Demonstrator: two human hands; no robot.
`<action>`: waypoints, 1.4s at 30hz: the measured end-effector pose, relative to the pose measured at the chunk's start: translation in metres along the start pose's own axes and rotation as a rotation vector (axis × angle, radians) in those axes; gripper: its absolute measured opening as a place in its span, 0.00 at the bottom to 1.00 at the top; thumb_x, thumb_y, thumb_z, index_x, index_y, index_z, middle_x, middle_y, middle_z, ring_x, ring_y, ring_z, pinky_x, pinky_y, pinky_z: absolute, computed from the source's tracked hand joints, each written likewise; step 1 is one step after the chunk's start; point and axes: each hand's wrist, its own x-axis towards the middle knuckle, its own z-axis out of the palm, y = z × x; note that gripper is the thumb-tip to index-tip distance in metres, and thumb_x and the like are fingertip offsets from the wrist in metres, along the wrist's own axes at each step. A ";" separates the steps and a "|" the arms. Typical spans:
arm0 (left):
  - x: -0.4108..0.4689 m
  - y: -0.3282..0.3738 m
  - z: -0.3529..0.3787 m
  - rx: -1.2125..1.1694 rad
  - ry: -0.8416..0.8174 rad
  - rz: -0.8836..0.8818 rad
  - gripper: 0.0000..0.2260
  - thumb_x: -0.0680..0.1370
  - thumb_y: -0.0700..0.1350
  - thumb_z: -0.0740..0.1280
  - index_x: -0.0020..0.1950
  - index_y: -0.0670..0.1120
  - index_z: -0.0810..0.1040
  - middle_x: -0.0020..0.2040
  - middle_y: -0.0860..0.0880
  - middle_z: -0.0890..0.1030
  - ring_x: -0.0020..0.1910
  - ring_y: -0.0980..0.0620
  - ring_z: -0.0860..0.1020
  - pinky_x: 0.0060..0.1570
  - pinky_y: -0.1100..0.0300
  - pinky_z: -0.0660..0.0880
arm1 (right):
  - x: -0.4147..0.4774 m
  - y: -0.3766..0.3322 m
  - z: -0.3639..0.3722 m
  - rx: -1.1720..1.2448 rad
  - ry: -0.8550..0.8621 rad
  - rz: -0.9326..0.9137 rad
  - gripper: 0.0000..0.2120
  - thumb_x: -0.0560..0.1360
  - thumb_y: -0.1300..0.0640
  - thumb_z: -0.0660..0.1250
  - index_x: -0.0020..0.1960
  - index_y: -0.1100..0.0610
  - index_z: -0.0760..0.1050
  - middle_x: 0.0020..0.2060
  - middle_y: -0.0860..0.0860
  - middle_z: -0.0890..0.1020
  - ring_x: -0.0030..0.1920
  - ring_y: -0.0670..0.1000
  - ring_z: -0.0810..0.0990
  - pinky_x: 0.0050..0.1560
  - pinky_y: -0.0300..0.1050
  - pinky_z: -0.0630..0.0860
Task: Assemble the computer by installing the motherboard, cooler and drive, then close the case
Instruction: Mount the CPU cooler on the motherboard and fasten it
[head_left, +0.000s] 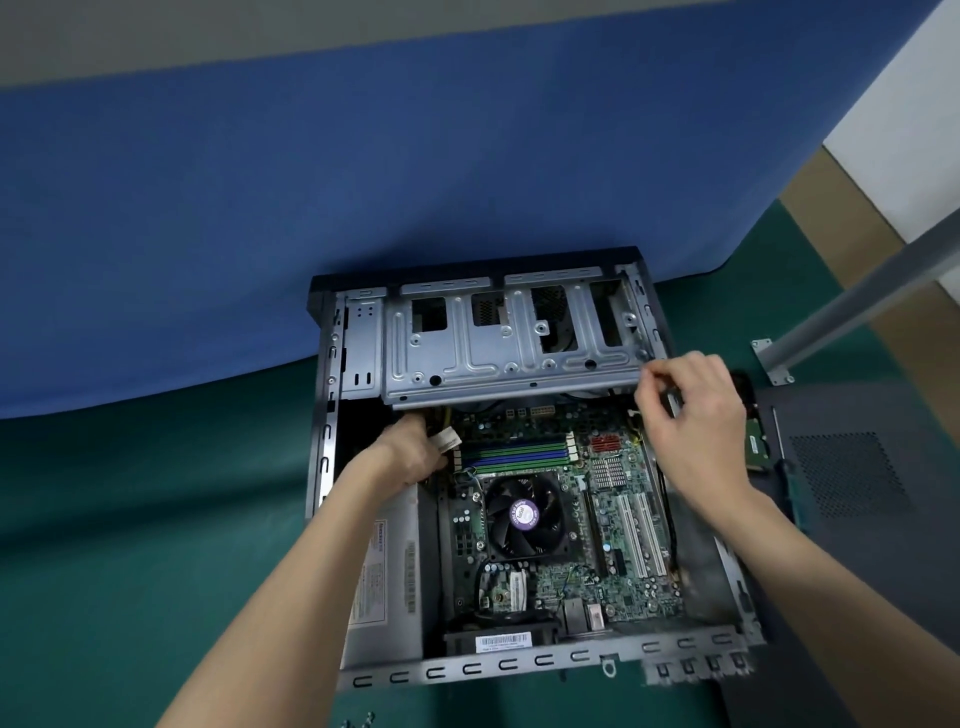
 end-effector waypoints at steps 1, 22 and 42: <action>-0.001 -0.001 0.000 -0.038 -0.001 0.027 0.21 0.76 0.38 0.68 0.68 0.42 0.68 0.59 0.44 0.76 0.54 0.46 0.75 0.57 0.55 0.72 | -0.002 -0.002 -0.001 0.002 0.018 -0.024 0.02 0.74 0.67 0.68 0.44 0.66 0.79 0.35 0.56 0.77 0.40 0.56 0.74 0.41 0.43 0.67; -0.055 -0.007 -0.005 0.493 0.205 0.469 0.11 0.79 0.50 0.62 0.37 0.52 0.71 0.34 0.50 0.72 0.39 0.45 0.75 0.36 0.57 0.66 | -0.011 -0.089 0.064 1.100 -0.478 1.162 0.03 0.72 0.68 0.71 0.46 0.65 0.78 0.40 0.57 0.83 0.37 0.52 0.83 0.30 0.38 0.75; -0.112 0.049 0.014 -0.463 -0.419 0.734 0.06 0.72 0.46 0.74 0.44 0.44 0.81 0.36 0.44 0.82 0.32 0.46 0.79 0.39 0.53 0.74 | -0.015 -0.048 -0.017 1.589 -0.525 1.382 0.18 0.67 0.66 0.69 0.57 0.64 0.79 0.35 0.55 0.78 0.30 0.50 0.77 0.51 0.50 0.78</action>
